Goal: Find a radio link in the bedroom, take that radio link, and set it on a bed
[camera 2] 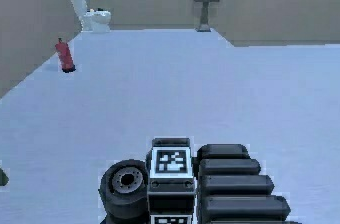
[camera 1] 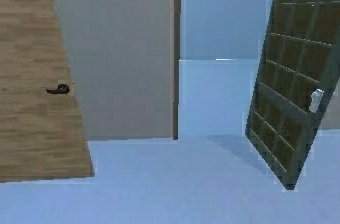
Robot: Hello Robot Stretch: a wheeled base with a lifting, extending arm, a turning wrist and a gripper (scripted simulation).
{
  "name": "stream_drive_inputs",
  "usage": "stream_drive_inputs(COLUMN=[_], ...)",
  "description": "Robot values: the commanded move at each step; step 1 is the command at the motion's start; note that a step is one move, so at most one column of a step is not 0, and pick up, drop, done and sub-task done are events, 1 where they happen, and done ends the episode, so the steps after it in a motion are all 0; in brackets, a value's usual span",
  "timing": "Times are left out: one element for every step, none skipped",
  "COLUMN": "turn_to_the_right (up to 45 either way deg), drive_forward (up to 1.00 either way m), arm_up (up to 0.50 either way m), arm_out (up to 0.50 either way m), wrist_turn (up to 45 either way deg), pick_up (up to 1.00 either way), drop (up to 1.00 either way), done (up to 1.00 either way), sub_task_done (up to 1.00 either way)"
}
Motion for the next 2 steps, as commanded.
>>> stream_drive_inputs(turn_to_the_right=[-45.0, -6.0], drive_forward=[0.0, 0.0], arm_up=[0.0, 0.0], arm_out=[0.0, 0.0], wrist_turn=[0.0, 0.0], pick_up=[0.0, 0.0], drop=[0.0, 0.0], done=[0.0, 0.0], sub_task_done=[0.0, 0.0])
